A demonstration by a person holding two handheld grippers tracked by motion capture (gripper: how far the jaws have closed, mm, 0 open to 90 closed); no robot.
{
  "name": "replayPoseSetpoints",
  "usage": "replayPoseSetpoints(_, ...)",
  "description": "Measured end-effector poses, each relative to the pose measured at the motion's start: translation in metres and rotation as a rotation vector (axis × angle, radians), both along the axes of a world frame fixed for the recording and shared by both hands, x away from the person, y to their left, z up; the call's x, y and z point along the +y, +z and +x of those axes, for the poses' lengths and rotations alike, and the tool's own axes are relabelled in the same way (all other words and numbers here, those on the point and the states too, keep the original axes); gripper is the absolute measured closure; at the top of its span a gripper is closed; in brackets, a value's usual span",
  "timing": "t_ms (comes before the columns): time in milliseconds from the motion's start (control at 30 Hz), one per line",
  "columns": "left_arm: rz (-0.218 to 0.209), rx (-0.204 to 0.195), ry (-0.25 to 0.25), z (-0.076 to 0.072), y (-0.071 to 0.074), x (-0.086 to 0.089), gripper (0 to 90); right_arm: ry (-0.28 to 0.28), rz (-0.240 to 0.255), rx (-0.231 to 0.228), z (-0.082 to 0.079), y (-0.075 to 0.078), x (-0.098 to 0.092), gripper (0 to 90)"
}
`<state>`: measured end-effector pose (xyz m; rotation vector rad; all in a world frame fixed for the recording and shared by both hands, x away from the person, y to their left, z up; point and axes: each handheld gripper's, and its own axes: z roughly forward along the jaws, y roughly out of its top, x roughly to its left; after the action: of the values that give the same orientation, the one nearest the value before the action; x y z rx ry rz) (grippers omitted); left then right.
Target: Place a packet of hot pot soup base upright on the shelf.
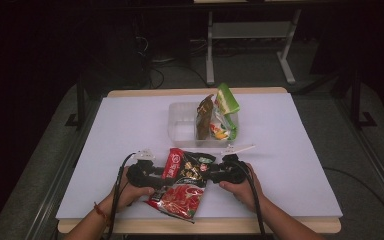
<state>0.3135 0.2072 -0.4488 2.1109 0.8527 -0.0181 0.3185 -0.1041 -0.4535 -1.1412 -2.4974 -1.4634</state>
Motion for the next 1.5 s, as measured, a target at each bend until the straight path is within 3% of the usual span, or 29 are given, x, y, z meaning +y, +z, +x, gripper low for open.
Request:
replayPoseSetpoints(233, -0.012, -0.016, 0.004, -0.002, 0.003, 0.002, 42.0, -0.005, 0.014, -0.049, -0.004, 0.007, -0.002, 62.9)
replayPoseSetpoints(433, -0.029, -0.043, -0.001, -0.001, 0.005, 0.007, 41.6, -0.018, 0.014, -0.129, -0.011, 0.01, -0.001, 67.1)
replayPoseSetpoints(633, -0.064, -0.022, 0.036, 0.006, 0.0, 0.013, 29.8, -0.009, 0.013, -0.154, -0.013, 0.013, -0.001, 67.2)
replayPoseSetpoints(967, -0.084, 0.014, -0.087, 0.016, 0.006, 0.0, 29.4, 0.026, 0.016, -0.243, -0.019, 0.022, 0.001, 67.1)
replayPoseSetpoints(1100, -0.092, 0.039, -0.106, 0.019, 0.009, -0.005, 28.6, 0.042, 0.031, -0.27, -0.02, 0.026, 0.001, 67.3)
replayPoseSetpoints(1333, -0.117, 0.046, -0.121, 0.019, 0.01, -0.005, 31.9, 0.056, 0.042, -0.299, -0.022, 0.031, 0.0, 68.0)
replayPoseSetpoints(1500, -0.151, 0.018, -0.116, 0.017, 0.018, -0.003, 38.2, 0.069, 0.053, -0.354, -0.025, 0.039, 0.0, 70.5)
